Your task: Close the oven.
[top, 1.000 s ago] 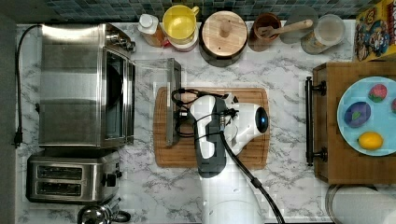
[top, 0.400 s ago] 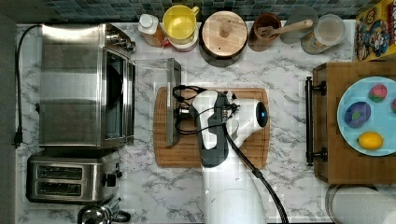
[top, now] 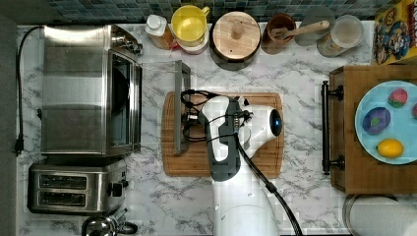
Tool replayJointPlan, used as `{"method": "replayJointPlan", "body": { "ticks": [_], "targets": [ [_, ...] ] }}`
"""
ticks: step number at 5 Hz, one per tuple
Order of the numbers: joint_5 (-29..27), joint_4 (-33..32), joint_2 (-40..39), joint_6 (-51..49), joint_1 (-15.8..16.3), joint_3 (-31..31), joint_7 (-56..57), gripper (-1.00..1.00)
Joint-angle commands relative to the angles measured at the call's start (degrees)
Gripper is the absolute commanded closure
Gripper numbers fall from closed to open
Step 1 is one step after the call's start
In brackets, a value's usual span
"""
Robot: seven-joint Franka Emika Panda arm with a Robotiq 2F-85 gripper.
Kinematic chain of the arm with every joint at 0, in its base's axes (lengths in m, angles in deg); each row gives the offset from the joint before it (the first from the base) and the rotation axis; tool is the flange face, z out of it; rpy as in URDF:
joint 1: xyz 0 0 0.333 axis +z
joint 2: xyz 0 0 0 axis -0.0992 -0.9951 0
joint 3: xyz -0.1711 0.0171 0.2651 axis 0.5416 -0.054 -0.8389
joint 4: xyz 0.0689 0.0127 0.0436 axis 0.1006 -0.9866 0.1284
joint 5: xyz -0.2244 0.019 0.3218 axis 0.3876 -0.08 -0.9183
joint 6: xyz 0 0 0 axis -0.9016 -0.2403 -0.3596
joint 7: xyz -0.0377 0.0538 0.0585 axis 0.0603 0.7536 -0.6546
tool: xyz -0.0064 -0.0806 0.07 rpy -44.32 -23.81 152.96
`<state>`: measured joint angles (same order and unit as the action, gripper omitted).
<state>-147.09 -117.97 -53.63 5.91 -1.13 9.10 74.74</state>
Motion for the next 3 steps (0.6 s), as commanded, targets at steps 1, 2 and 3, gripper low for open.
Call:
{"method": "replayJointPlan", "body": {
  "ticks": [1,2,3],
  "targets": [
    [2.1,4.96,13.75,3.45,9.77,-8.52,-4.58,1.0],
    [11.62,6.22,14.41,7.28,11.89,-9.62,-13.22,1.0],
    [31.37,7.82,14.94,10.95,14.96,-10.06,-28.39,1.0]
  ]
}}
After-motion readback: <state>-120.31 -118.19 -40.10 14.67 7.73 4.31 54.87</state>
